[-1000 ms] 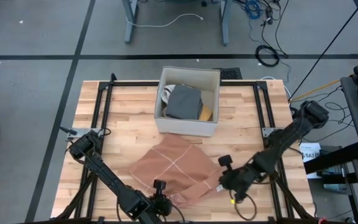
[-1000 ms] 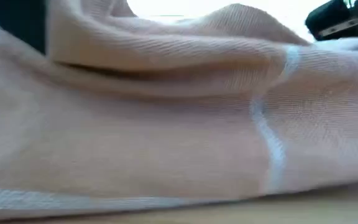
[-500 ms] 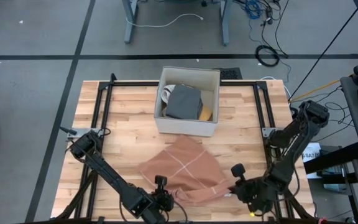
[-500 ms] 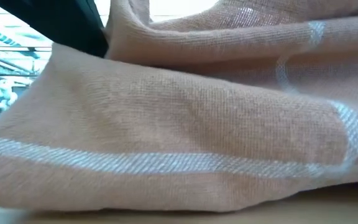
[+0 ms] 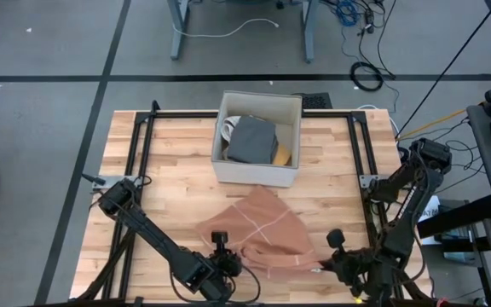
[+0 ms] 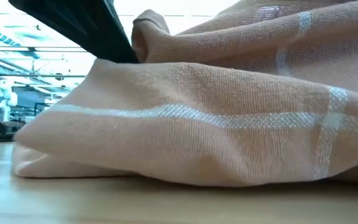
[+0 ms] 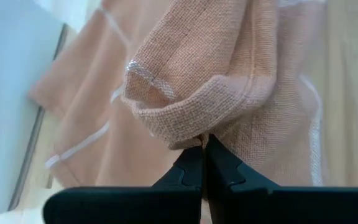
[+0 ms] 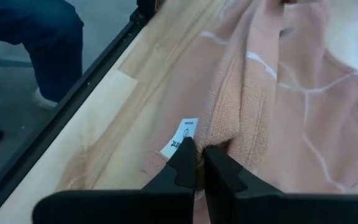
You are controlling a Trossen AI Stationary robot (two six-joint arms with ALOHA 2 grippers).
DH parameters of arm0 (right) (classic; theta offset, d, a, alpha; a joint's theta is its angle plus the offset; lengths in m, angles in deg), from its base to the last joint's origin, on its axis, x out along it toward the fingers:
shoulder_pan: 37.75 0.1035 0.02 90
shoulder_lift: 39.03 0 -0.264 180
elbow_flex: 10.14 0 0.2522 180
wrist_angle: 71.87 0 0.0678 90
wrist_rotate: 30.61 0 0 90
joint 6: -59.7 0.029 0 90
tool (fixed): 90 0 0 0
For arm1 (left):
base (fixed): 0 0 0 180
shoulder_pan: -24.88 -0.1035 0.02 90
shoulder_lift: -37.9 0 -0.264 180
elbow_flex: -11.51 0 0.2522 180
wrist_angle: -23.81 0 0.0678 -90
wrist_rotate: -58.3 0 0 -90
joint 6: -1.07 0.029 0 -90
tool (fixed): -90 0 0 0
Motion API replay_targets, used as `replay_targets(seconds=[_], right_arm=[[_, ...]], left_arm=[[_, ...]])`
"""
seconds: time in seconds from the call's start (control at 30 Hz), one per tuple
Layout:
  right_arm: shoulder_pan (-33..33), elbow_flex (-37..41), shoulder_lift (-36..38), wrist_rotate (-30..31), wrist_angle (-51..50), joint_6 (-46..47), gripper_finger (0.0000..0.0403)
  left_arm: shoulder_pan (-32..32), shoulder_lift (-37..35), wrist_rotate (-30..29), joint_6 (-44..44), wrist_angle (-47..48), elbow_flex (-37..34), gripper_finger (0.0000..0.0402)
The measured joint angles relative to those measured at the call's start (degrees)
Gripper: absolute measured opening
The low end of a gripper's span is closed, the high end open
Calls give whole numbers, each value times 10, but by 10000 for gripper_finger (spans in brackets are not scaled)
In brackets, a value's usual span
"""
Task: Fold towel
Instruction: Fold the brown towel with white checkered lines
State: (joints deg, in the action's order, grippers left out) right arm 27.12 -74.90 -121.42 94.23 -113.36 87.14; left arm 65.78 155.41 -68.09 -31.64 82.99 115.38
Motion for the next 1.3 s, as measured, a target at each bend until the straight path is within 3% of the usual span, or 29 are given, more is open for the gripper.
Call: replay_targets(seconds=[0.27, 0.57, 0.93, 1.1, 1.3], right_arm=[[28, 0, 0, 47, -1, -1, 3], [46, 0, -2, 59, -2, 8, 3], [43, 0, -9, 10, -16, 110, 27], [41, 0, -12, -2, -35, 172, 10], [34, 0, -13, 18, -40, 206, 13]], left_arm=[[-22, 0, -27, -100, 30, 0, 0], [-35, 0, -31, -199, 93, -1, 0], [-29, 0, -12, -166, 76, -2, 0], [-28, 0, 5, -167, 69, -3, 1], [-29, 1, 12, -167, 58, -3, 38]])
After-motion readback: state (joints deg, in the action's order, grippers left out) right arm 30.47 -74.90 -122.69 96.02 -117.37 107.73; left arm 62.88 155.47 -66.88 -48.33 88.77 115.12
